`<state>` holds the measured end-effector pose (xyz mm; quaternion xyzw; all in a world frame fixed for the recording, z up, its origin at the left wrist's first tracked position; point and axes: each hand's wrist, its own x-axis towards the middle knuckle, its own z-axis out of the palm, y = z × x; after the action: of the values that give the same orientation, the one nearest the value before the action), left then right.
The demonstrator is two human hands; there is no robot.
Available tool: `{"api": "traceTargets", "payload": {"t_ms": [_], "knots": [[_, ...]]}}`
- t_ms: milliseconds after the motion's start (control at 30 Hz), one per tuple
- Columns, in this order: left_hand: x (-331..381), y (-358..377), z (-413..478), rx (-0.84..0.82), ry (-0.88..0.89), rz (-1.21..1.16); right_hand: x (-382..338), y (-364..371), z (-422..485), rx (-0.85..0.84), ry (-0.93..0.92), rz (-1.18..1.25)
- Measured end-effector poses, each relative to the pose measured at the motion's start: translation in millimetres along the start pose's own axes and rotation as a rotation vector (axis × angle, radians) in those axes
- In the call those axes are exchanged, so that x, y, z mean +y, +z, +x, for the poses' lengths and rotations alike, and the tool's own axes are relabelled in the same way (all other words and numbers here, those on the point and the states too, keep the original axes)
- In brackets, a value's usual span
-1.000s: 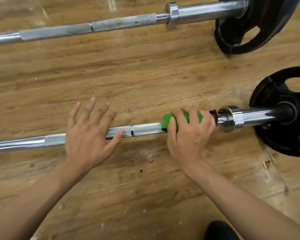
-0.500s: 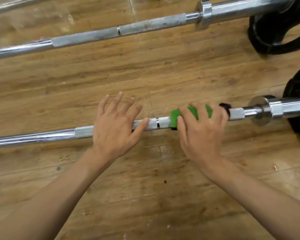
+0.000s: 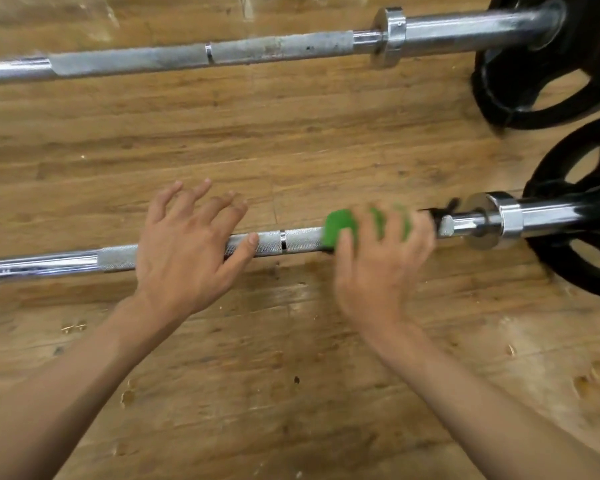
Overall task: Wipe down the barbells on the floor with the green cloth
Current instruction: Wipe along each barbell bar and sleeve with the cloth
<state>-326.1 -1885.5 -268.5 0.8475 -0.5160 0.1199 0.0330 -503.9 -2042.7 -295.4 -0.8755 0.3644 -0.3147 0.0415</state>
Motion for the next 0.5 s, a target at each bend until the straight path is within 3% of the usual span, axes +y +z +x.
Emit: {"api": "traceTargets", "payload": {"t_ms": [67,133,267,400,500], "knots": [[-2.0,0.9,-0.1,0.017,0.011,-0.005,-4.2,-2.4,-6.6,-0.089,-0.285,0.023],[-3.0,1.8,-0.5,0.026,0.018,-0.009,33.0,-10.3,4.2,-0.102,-0.431,-0.010],[-2.0,2.3,-3.5,0.052,0.014,-0.003,106.2,-22.9,7.1,-0.044,-0.263,-0.038],[2.1,1.0,-4.3,0.065,0.008,-0.008,45.0,-8.6,1.6,0.025,0.070,0.013],[2.9,-0.9,-5.9,0.072,0.004,-0.001,-19.9,-4.0,-8.4,-0.070,-0.118,0.081]]}}
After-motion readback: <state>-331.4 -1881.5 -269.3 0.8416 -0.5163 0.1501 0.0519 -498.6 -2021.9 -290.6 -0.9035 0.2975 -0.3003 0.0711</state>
